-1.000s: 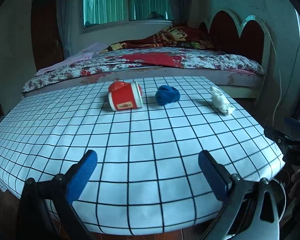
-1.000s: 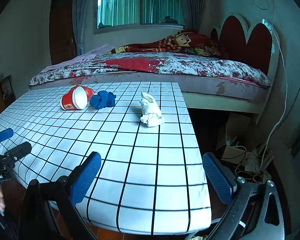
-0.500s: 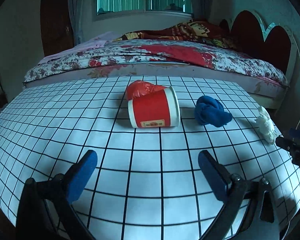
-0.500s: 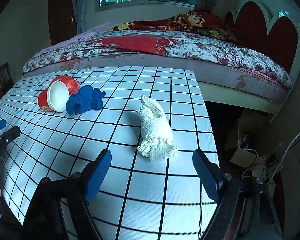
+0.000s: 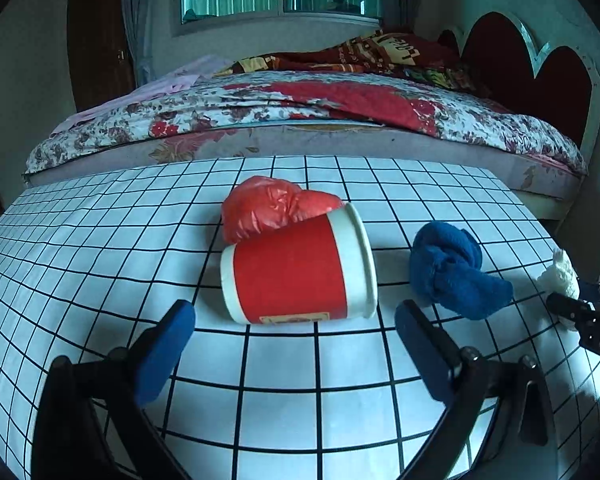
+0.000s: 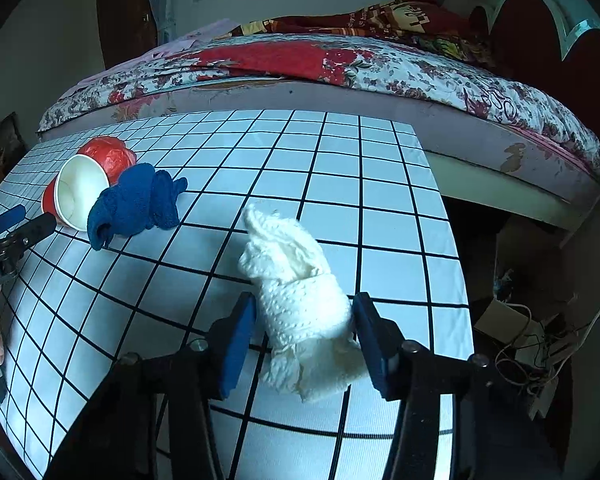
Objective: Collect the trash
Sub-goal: 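Grasp the red paper cup with left tool while right tool grasps white tissue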
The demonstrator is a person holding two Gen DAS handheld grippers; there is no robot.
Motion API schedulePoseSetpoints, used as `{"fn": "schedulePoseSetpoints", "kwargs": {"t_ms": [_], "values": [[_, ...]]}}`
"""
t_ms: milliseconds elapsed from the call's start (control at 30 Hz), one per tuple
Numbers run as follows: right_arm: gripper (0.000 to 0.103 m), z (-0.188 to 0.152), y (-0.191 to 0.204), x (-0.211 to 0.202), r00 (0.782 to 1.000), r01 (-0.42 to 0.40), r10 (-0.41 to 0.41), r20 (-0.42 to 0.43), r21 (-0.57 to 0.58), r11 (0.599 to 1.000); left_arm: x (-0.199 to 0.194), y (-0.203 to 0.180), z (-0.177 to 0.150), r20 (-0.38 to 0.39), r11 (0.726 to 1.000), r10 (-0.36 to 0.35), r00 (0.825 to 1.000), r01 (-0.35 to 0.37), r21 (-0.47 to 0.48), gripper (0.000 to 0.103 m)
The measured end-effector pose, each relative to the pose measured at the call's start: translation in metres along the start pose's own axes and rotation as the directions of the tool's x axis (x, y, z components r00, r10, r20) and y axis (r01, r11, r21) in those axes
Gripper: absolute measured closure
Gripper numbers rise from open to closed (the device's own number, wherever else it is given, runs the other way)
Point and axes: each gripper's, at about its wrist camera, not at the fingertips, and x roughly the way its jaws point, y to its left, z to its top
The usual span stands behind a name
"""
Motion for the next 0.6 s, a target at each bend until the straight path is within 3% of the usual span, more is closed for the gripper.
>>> {"fn": "schedulePoseSetpoints", "kwargs": {"t_ms": [267, 600], "values": [[0.055, 0.010, 0.006, 0.015, 1.000, -0.006, 0.005, -0.029, -0.013, 1.000, 0.017, 0.003, 0.008, -0.040, 1.000, -0.022, 0.999, 0.022, -0.006, 0.016], [0.059, 0.009, 0.003, 0.014, 0.999, -0.020, 0.020, -0.034, 0.002, 1.000, 0.014, -0.004, 0.006, -0.034, 0.999, -0.026, 0.999, 0.027, 0.025, 0.017]]}}
